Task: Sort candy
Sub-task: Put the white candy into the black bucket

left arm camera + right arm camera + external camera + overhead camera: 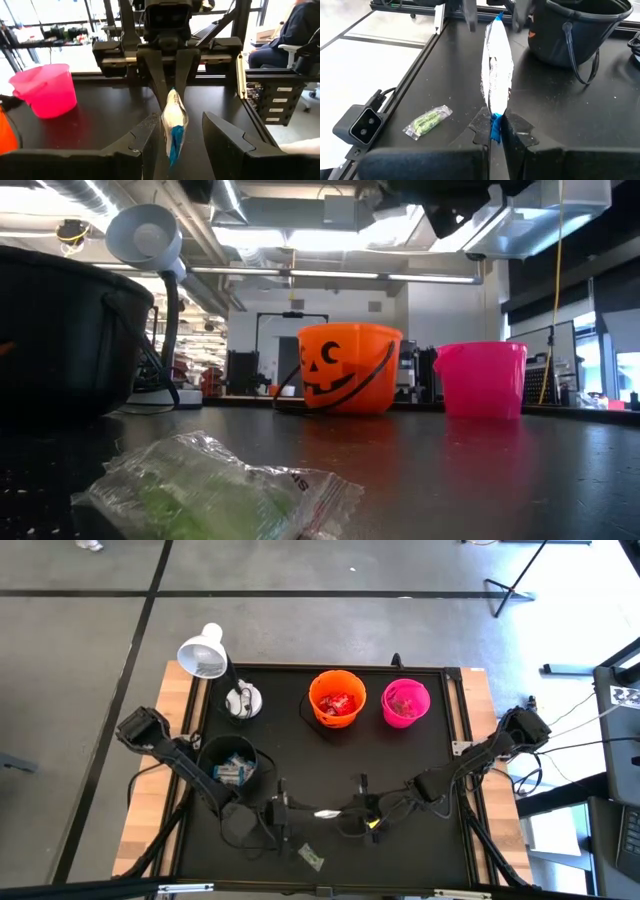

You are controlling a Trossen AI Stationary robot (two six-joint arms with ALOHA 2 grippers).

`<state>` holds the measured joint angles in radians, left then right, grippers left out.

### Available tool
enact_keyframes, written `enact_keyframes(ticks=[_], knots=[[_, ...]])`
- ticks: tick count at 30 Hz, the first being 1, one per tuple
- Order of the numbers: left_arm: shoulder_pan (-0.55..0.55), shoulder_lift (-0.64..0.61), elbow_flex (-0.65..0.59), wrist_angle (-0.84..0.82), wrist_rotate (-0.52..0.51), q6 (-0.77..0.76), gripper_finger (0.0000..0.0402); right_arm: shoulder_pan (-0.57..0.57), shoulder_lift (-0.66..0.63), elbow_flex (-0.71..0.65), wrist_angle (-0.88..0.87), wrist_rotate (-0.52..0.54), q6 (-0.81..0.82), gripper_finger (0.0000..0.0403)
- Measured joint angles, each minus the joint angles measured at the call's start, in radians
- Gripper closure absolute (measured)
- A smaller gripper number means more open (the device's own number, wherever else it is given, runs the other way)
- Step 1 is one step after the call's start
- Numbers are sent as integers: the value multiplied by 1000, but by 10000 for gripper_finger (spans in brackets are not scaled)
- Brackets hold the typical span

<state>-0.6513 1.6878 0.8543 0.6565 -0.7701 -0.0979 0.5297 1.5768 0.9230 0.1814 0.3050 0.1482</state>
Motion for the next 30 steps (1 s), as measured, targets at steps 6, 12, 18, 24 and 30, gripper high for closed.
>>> enact_keyframes(ticks=[6, 12, 18, 24, 30], knots=[[10, 0, 0, -26, 16, -57, 265, 0, 0, 0, 7, 0, 0, 377], [19, 0, 0, -40, 28, -105, 265, 0, 0, 0, 10, 0, 0, 377], [26, 0, 0, -45, 28, -113, 266, 0, 0, 0, 28, -1, 0, 377], [26, 0, 0, -45, 31, -112, 301, 0, 0, 0, 30, -1, 0, 377], [24, 0, 0, -44, 48, -110, 368, 0, 0, 0, 34, -3, 0, 377]])
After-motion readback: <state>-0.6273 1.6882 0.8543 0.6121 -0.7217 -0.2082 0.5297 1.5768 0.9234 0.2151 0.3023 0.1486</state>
